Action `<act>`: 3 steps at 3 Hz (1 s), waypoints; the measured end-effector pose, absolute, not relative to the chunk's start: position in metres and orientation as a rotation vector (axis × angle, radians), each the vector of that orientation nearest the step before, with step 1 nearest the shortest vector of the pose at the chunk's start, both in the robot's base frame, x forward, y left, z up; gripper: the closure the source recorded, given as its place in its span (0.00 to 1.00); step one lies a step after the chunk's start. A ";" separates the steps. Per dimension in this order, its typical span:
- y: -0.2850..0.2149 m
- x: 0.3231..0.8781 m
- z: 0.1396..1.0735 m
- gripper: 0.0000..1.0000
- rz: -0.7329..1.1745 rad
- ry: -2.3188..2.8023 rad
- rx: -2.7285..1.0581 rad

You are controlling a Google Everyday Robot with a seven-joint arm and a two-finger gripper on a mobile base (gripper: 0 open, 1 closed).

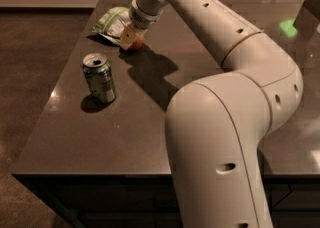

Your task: Move apple near green jalapeno chip bag

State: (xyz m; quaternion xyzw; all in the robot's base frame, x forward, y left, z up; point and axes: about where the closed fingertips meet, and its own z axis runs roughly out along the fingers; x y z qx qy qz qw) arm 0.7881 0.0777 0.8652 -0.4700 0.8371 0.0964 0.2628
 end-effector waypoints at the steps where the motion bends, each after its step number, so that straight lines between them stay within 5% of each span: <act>1: 0.080 0.789 0.861 0.39 0.262 2.267 -1.275; 3: 0.084 0.789 0.854 0.00 0.267 2.274 -1.284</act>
Offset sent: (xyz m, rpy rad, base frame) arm 0.0008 0.0027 -0.0041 -0.0019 0.0040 0.0019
